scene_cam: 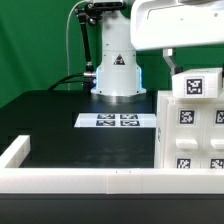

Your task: Assemble cabinet

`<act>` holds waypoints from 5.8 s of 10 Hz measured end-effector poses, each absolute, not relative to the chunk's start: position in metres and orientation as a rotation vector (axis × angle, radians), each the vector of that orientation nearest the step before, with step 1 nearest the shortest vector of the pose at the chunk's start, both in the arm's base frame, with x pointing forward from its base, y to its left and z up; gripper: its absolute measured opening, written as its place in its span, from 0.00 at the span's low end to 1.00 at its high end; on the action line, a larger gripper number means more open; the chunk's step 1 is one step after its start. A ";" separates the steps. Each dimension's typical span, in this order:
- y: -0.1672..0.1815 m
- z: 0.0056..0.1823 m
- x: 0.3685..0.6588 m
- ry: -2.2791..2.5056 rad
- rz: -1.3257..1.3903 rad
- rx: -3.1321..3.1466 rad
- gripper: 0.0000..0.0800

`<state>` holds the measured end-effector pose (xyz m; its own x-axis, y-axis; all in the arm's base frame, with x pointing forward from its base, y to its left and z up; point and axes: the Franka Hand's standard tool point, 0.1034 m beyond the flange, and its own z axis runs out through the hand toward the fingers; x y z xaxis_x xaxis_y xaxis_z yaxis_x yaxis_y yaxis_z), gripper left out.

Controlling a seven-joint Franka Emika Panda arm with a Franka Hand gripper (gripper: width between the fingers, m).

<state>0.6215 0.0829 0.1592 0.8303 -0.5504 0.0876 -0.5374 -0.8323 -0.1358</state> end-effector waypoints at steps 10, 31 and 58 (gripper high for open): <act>0.082 0.158 0.614 2.192 -0.056 -1.953 0.69; 0.096 0.178 0.621 1.318 -0.035 -2.623 1.00; 0.087 0.157 0.618 -0.797 -0.002 -3.043 0.70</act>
Offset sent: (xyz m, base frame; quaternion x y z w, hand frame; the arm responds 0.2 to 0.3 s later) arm -0.0161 -0.0001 -0.0060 -0.0063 0.0239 0.3008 0.9534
